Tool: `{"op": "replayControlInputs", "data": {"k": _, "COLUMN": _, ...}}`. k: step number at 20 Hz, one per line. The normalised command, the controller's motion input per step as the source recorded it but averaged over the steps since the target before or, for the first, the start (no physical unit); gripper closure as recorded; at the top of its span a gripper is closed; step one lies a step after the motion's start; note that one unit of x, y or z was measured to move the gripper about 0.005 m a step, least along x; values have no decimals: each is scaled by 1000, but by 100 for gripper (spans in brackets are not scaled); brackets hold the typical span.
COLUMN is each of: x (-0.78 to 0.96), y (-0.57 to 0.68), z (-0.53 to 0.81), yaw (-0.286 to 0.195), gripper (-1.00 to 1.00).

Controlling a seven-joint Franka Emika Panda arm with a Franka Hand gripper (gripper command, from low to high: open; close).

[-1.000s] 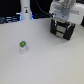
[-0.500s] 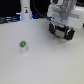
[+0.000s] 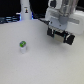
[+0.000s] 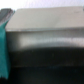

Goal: Open the kcup holder, insert the kcup into the holder, and close the kcup holder

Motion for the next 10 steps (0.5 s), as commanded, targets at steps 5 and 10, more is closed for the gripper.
{"op": "replayControlInputs", "data": {"k": 5, "x": 884, "y": -283, "z": 304, "yaw": -41, "gripper": 100}}
{"op": "replayControlInputs", "data": {"k": 10, "x": 390, "y": -10, "z": 297, "yaw": -29, "gripper": -100}}
